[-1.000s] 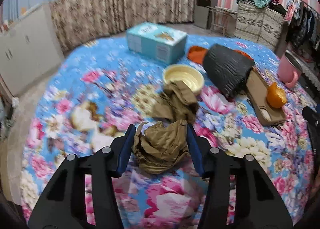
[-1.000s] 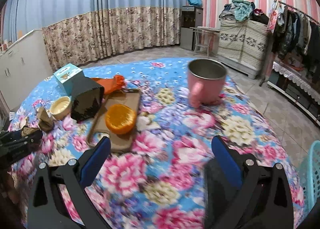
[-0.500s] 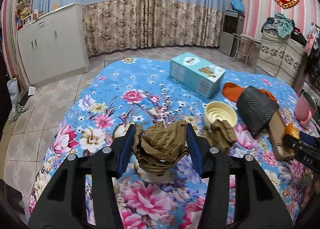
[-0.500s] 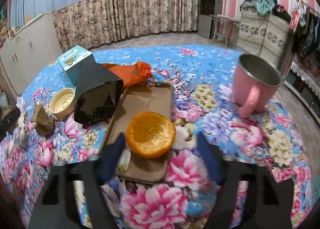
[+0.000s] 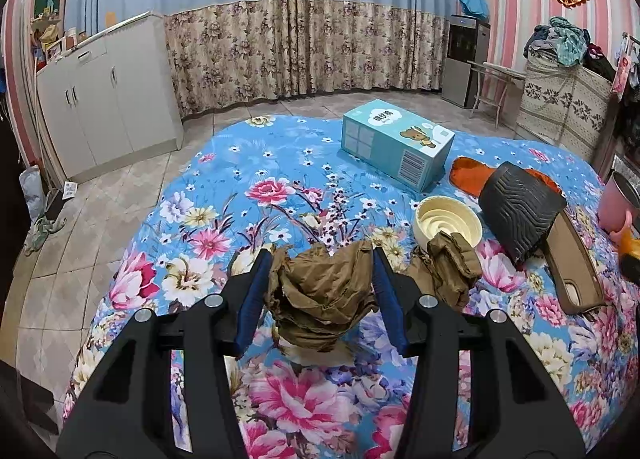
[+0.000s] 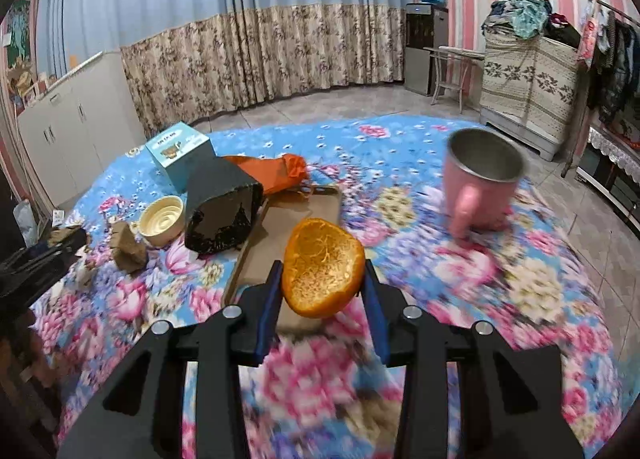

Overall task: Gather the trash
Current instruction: 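Grasp the brown cloth with the left tool while the right tool grasps the orange peel on the tray, then carry cloth and peel to the blue basket and open the left tool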

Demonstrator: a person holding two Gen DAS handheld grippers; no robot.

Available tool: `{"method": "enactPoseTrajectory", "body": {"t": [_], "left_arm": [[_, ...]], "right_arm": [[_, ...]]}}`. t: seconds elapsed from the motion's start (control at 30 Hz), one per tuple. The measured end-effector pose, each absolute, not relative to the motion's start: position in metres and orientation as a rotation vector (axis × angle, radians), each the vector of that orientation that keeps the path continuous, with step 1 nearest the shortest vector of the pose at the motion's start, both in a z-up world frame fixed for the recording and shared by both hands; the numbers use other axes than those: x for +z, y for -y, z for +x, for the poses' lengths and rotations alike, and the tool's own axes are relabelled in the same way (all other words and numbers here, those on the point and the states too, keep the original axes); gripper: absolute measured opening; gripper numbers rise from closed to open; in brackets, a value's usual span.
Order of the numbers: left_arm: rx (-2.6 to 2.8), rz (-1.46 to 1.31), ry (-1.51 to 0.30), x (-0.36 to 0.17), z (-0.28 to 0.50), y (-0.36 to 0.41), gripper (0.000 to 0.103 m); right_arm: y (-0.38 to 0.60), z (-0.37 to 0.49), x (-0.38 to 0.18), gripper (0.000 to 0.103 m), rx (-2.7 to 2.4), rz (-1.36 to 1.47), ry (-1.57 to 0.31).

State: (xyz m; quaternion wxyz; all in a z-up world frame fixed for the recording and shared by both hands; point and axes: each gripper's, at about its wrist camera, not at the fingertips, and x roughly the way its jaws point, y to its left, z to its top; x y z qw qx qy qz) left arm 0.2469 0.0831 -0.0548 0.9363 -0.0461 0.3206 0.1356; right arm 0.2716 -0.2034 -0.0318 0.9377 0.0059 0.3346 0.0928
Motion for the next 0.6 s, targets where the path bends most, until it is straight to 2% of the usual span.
{"method": "enactPoseTrajectory", "body": {"t": [0.33,0.6], "left_arm": [[0.24,-0.071,-0.637,-0.05,0.231,-0.062,0.049],[0.071,0.022,-0.558,-0.016,0.214,0.031,0.049]], "right_arm": [[0.283,0.185,-0.005,0.039,0.063,0.045,-0.625],[0.387,0.124,0.02,0.039,-0.104,0.113,-0.552]]}}
